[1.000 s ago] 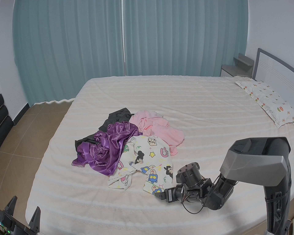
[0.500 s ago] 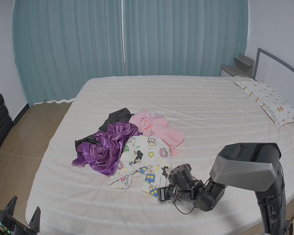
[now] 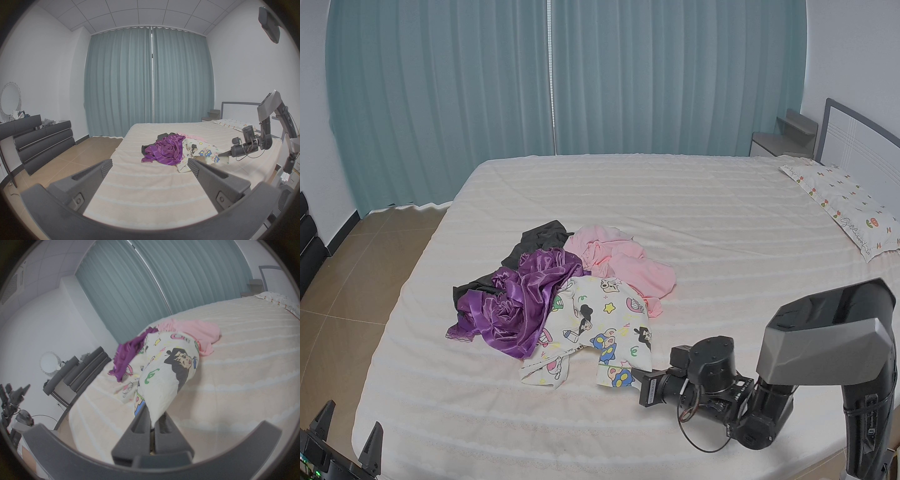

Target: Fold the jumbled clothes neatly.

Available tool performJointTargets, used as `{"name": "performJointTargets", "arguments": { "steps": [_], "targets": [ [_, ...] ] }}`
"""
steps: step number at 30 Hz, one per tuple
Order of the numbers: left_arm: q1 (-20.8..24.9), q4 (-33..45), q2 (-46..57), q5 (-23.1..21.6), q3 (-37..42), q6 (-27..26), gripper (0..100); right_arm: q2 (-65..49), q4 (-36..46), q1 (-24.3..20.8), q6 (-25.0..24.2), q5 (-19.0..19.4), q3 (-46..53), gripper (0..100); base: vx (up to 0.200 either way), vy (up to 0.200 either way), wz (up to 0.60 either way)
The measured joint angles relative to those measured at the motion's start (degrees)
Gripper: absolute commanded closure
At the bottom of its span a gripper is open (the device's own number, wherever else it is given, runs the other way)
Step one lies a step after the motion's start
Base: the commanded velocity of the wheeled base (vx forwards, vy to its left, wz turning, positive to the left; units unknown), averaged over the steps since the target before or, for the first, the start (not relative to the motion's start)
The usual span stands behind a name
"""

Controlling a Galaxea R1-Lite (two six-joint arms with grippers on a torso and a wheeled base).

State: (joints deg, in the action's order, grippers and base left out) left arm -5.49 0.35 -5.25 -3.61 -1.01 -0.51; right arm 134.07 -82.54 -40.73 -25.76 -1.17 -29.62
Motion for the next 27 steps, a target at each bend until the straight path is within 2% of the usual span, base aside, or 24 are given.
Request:
{"name": "performJointTargets", "arguments": {
  "steps": [5, 12, 16, 18, 21, 24, 27],
  "targets": [
    [0.0, 0.0, 0.0, 0.0, 0.0, -0.1, 0, -6.6, -6.1, -1.3, -0.2, 0.3, 8.7, 100, 0.000, 0.000, 0.00],
    [0.0, -0.3, 0.1, -0.1, 0.0, -1.2, 0, -17.2, -6.4, -4.3, -0.2, 0.3, 13.3, 100, 0.000, 0.000, 0.00],
    [0.3, -1.9, -0.5, -1.1, -1.1, 0.7, 0, -22.7, -6.4, -5.8, -0.2, 0.3, 13.7, 100, 0.000, 0.000, 0.00],
    [0.8, -2.6, -1.7, -3.1, -3.6, 2.0, 0, -24.8, -6.4, -6.2, -0.1, 0.3, 13.1, 100, 0.000, 0.000, 0.00],
    [2.2, -3.6, -5.1, -9.4, -8.5, 3.3, 0, -28.5, -5.3, -6.9, -0.1, 0.3, 10.8, 100, 0.000, 0.000, 0.00],
    [4.3, -4.1, -11.1, -16.4, -12.4, 3.9, 0, -32.0, -2.6, -7.3, 0.0, 0.3, 8.0, 100, 0.000, 0.000, 0.00],
    [6.8, -4.5, -18.1, -20.4, -14.3, 3.7, 0, -35.1, -0.1, -7.7, 0.1, 0.3, 5.2, 100, 0.000, 0.000, 0.00]
  ]
}}
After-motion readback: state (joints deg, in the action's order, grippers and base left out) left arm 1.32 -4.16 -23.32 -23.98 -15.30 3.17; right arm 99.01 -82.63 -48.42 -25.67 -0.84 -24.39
